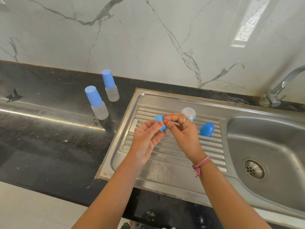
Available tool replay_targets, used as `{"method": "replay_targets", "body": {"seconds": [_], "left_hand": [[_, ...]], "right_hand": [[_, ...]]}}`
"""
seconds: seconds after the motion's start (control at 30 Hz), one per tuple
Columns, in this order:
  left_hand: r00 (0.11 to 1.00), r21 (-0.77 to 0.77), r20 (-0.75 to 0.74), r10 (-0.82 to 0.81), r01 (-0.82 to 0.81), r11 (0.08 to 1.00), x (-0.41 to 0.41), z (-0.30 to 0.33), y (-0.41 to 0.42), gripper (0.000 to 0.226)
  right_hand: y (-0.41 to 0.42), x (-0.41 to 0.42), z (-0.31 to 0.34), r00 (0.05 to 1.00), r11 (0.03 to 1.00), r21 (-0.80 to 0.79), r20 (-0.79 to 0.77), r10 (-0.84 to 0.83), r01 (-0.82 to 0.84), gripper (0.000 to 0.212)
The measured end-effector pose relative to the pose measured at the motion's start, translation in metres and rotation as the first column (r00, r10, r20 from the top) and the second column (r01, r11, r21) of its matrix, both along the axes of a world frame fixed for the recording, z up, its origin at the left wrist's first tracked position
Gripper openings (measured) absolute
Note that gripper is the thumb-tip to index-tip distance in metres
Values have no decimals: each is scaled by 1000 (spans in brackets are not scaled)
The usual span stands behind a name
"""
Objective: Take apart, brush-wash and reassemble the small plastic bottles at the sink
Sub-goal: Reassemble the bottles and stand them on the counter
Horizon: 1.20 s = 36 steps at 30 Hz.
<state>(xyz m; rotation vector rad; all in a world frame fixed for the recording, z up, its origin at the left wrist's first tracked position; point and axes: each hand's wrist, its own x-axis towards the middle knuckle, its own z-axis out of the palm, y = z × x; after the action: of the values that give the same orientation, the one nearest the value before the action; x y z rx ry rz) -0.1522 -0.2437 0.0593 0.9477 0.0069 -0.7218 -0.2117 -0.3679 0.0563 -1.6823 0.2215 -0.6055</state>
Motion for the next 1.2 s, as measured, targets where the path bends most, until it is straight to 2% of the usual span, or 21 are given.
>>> {"method": "replay_targets", "body": {"seconds": [0.2, 0.4, 0.6, 0.73, 0.83, 0.9, 0.93, 1.0, 1.07, 1.2], "left_hand": [[996, -74, -90, 26, -33, 997, -10, 5, -4, 29], [992, -34, -121, 40, -45, 998, -12, 9, -8, 21], [991, -5, -126, 45, -46, 999, -13, 6, -9, 20], [991, 15, -128, 31, -30, 999, -12, 5, -9, 23], [991, 17, -136, 15, -13, 1000, -9, 7, -8, 25], [989, 33, -146, -2, 7, 999, -4, 9, -6, 27], [988, 43, -153, -13, 20, 999, -1, 10, -3, 28], [985, 60, -163, -54, 65, 996, 5, 13, 1, 30], [979, 84, -173, -110, 126, 988, 10, 17, 2, 35], [969, 78, -159, -191, 205, 976, 11, 19, 1, 45]], "right_hand": [[8, 3, 2, 996, 988, -136, 65, -62, 70, 22], [9, 4, 2, 995, 969, -233, -36, -97, 86, 13], [13, 12, -3, 972, 934, -319, -112, -206, 161, 6], [14, 14, -2, 961, 923, -337, -133, -243, 187, 6], [15, 14, 4, 959, 933, -294, -123, -254, 209, 4], [11, 12, 11, 975, 971, -169, -116, -190, 169, 2], [7, 11, 15, 986, 993, -67, -125, -106, 98, 3], [-1, 8, 17, 985, 997, 41, -160, 70, -64, 19], [-6, 7, 13, 973, 990, 7, -182, 142, -143, 23], [-7, 8, 9, 986, 990, -43, -113, 125, -131, 23]]}}
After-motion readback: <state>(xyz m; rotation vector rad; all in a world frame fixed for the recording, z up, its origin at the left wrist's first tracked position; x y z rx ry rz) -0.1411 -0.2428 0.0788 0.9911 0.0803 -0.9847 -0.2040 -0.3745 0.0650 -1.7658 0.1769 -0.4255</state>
